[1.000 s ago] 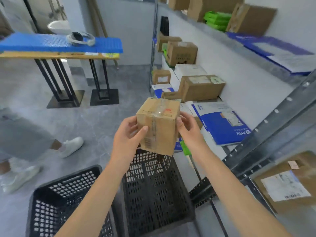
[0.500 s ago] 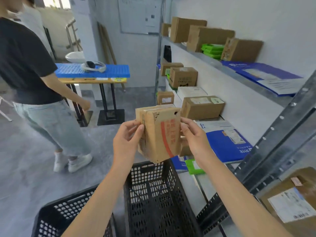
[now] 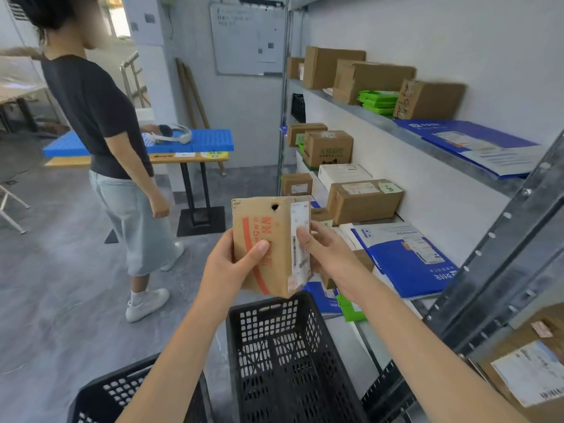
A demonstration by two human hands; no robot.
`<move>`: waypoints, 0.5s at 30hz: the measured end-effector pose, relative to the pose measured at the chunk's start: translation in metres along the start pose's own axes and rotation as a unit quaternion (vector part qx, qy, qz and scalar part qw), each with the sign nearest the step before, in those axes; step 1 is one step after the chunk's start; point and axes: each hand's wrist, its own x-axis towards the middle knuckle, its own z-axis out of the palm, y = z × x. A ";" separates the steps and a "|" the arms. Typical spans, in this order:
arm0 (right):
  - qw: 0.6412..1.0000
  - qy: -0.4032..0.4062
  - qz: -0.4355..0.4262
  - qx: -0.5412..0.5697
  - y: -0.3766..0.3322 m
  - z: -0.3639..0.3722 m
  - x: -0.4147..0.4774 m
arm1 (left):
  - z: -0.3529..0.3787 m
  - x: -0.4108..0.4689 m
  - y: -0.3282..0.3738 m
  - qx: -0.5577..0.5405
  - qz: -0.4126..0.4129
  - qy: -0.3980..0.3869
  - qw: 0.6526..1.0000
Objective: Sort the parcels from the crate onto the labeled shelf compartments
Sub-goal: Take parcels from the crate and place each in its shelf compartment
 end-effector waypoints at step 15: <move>0.999 0.039 -0.016 0.035 -0.011 0.004 0.009 | -0.020 0.027 -0.001 -0.045 0.042 0.021 0.998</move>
